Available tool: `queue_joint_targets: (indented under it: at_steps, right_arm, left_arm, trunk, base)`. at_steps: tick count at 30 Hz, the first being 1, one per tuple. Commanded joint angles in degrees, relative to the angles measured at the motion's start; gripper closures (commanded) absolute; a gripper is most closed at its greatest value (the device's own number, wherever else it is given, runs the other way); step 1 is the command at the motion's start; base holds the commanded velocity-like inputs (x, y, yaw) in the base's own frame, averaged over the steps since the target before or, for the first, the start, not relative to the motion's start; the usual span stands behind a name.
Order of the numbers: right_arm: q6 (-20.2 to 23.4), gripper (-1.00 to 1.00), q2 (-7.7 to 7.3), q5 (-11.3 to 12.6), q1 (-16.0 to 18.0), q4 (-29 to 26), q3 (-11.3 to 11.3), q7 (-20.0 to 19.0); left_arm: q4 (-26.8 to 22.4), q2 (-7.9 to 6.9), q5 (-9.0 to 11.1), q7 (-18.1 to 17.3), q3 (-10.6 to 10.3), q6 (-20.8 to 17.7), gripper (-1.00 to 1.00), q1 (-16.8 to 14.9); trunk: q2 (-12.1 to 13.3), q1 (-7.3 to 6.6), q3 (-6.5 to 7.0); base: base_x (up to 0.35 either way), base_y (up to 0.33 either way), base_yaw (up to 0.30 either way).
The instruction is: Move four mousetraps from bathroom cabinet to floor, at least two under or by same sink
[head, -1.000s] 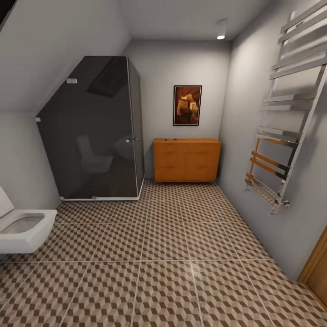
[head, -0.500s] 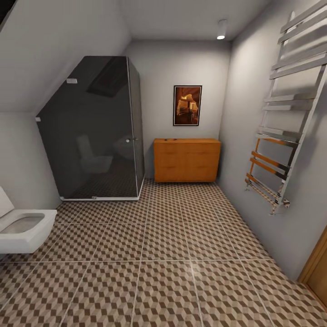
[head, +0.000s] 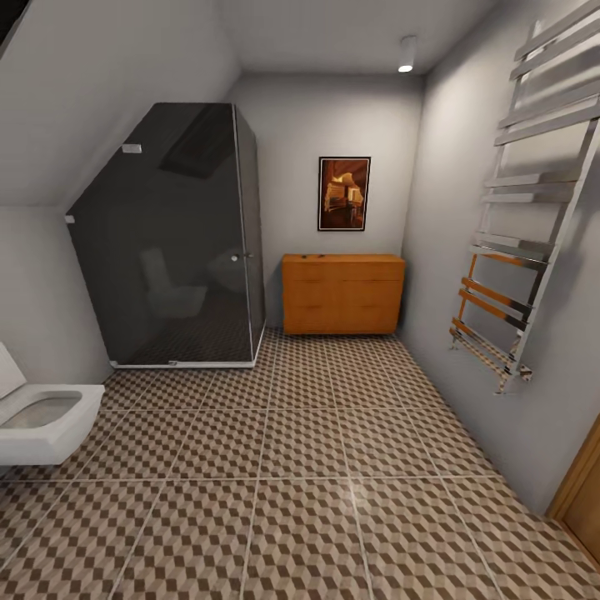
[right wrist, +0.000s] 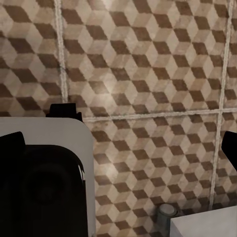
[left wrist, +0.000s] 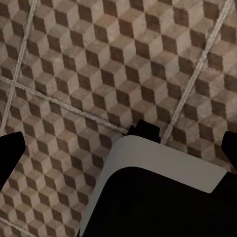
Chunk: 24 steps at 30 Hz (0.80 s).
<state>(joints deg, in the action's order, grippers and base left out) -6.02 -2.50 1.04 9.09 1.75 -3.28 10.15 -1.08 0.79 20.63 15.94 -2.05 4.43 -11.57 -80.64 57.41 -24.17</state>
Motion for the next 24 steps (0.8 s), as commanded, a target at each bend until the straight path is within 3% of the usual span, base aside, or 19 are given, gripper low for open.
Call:
queue_joint_targets:
  at_steps: [1,9,24]
  right_arm:
    - [-0.3,-1.00,0.02,0.1,0.1,0.2,-0.3,0.1]
    - [-0.3,-1.00,0.07,0.1,0.1,0.2,-0.3,0.1]
    - [-0.4,-1.00,0.11,0.1,0.1,0.2,-0.3,0.1]
  left_arm:
    - [0.0,0.01,0.4,0.1,-0.2,0.2,-1.00,0.0]
    - [0.0,-0.02,0.6,0.1,-0.1,-0.4,-1.00,0.0]
    - [0.0,-0.08,0.5,0.1,-0.1,-3.9,-1.00,0.0]
  trunk:
    - [0.0,0.00,-0.06]
    - [0.0,0.00,-0.06]
    - [0.0,0.00,-0.06]
  base:
    - [0.016,0.000,0.000]
    - [0.143,0.000,0.000]
    - [0.299,0.000,0.000]
